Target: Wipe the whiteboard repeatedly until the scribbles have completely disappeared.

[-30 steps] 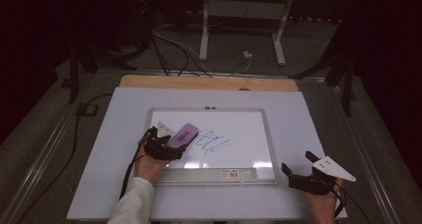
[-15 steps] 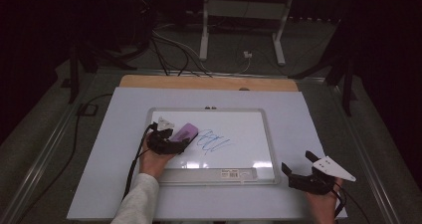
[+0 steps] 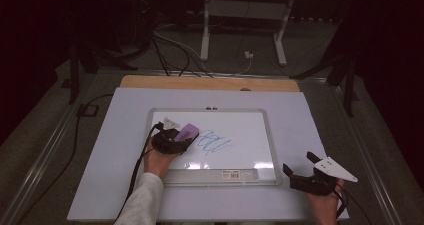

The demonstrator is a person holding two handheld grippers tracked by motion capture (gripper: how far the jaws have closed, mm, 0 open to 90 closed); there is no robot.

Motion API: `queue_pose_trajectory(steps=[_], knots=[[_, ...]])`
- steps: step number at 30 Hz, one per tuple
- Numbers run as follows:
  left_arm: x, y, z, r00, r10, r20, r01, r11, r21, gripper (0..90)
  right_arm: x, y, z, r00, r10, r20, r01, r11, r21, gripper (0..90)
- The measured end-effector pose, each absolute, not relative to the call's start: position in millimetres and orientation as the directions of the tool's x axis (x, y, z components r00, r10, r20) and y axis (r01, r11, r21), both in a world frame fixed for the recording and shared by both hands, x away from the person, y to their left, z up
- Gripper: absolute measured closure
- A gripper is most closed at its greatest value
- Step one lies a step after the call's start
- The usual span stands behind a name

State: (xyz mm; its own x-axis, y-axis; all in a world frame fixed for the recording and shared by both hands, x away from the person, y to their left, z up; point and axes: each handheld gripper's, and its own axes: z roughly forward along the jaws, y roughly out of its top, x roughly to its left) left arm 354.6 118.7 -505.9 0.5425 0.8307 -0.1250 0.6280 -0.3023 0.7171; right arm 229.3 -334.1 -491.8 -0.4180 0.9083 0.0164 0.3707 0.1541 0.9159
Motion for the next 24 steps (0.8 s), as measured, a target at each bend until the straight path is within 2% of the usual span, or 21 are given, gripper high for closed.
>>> queue_pose_trajectory(steps=[14, 18, 21, 24], knots=[[346.1, 101.5, -503.4, 0.594, 0.798, -0.103, 0.610, -0.362, 0.705, 41.6, 230.4, -332.5, -492.6, -0.421, 0.907, 0.019, 0.374, 0.155, 0.914, 1.2], [339.6, 92.5, -501.4, 0.625, 0.778, -0.064, 0.582, -0.410, 0.702, 41.7, 230.2, -332.1, -492.5, -0.421, 0.907, 0.019, 0.374, 0.154, 0.914, 1.2], [345.4, 95.9, -499.8, 0.576, 0.817, -0.029, 0.598, -0.397, 0.696, 41.8, 230.0, -331.9, -492.4, -0.421, 0.907, 0.019, 0.375, 0.155, 0.914, 1.2], [355.3, 106.8, -499.0, 0.507, 0.861, -0.030, 0.636, -0.350, 0.688, 41.8, 229.8, -332.9, -492.2, -0.419, 0.908, 0.019, 0.373, 0.153, 0.915, 1.2]])
